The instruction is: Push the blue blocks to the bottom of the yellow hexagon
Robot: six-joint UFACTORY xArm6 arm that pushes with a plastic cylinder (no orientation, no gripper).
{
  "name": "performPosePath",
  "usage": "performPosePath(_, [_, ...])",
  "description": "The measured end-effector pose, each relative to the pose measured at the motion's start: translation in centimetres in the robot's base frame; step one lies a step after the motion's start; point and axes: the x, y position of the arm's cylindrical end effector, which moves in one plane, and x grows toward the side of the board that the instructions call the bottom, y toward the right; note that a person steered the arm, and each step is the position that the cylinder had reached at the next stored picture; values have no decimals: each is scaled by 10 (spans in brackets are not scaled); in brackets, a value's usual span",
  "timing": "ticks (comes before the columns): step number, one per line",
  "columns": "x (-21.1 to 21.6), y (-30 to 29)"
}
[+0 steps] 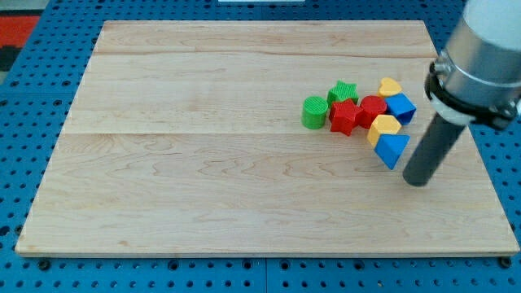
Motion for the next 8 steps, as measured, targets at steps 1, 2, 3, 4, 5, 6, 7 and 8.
performPosePath(1, [-35,-8])
performPosePath(2, [-55,-26])
performPosePath(3, [-68,-29])
performPosePath(4, [-73,-29])
performPosePath(5, [-73,-29])
performPosePath(6, [-73,-21])
performPosePath(7, [-73,-15])
performPosePath(8, [-73,-12])
